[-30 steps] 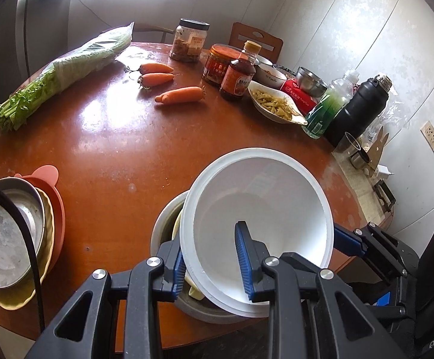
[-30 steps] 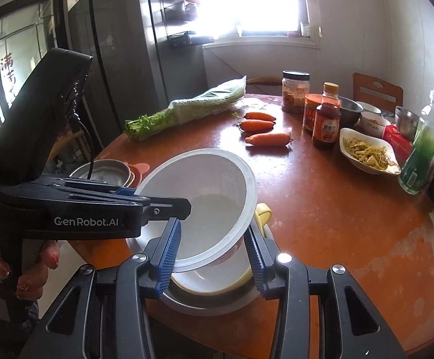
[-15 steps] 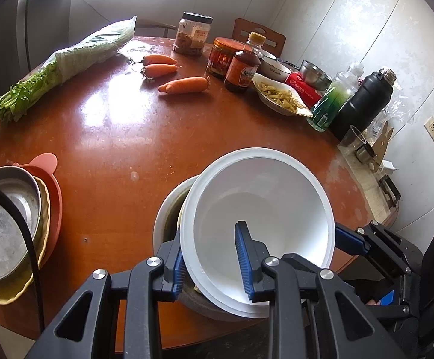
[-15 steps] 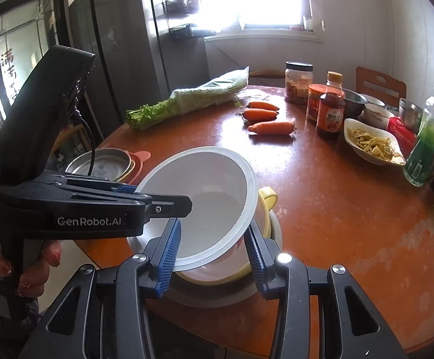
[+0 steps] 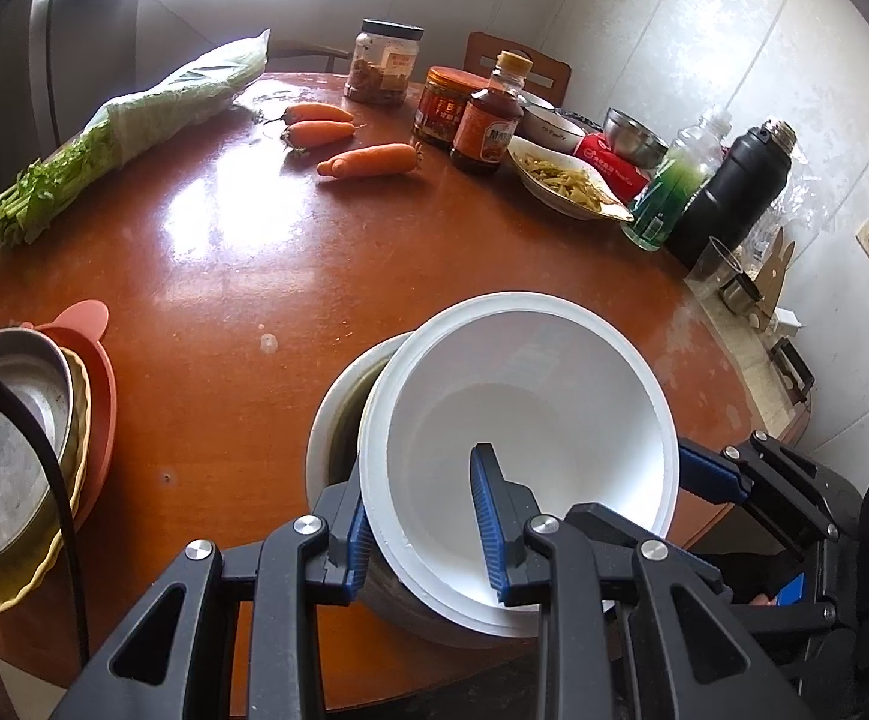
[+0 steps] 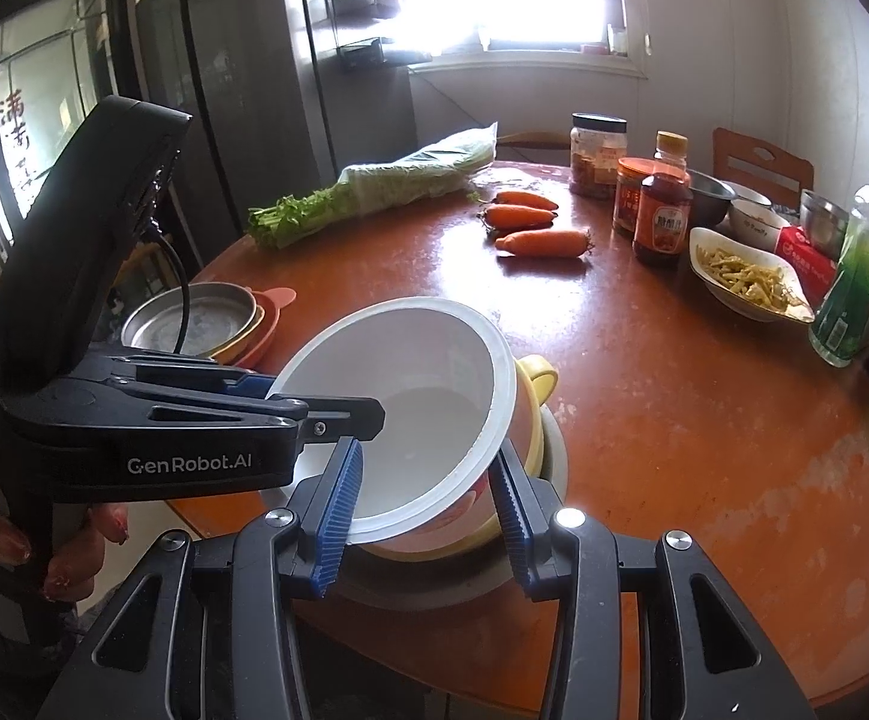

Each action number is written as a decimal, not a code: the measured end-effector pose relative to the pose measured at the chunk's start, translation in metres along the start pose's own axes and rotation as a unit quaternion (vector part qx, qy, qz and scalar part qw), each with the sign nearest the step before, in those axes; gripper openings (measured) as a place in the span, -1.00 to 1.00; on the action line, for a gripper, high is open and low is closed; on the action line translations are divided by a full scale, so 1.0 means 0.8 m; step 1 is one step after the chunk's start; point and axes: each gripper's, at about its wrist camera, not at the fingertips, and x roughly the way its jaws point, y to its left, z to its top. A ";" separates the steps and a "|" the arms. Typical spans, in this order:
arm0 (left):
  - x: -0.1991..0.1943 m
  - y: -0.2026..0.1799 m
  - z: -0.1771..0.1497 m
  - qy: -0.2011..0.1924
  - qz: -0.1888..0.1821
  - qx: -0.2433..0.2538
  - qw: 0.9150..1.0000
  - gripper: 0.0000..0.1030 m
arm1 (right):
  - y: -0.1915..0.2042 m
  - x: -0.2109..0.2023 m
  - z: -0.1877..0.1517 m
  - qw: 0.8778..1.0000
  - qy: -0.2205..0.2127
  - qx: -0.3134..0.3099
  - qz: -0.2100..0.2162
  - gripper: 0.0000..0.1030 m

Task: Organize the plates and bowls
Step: 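Lower the white bowl into the yellow bowl inside the steel bowl, then open the left tool and regrip the rim of the nested bowls, then lift and tilt the nested bowls with the left tool while the right tool supports their base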

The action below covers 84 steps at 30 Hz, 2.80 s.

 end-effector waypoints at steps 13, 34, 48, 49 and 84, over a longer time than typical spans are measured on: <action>0.005 -0.004 -0.003 -0.003 0.011 0.010 1.000 -0.43 | 0.002 0.005 -0.005 1.000 0.004 -0.008 -0.009 -0.08; -0.009 0.005 0.002 -0.018 0.006 0.001 1.000 -0.41 | -0.014 -0.011 -0.001 0.999 -0.007 0.022 -0.023 0.14; -0.040 0.020 -0.003 -0.046 -0.014 -0.002 0.999 0.02 | -0.051 -0.052 -0.006 0.994 -0.038 0.073 -0.067 0.45; -0.041 0.020 -0.004 -0.048 -0.013 0.000 0.999 0.07 | -0.053 -0.053 -0.009 0.994 -0.035 0.075 -0.071 0.45; 0.023 0.020 0.005 -0.016 0.018 0.043 0.999 0.30 | -0.042 0.024 -0.033 0.977 0.017 0.208 -0.051 0.64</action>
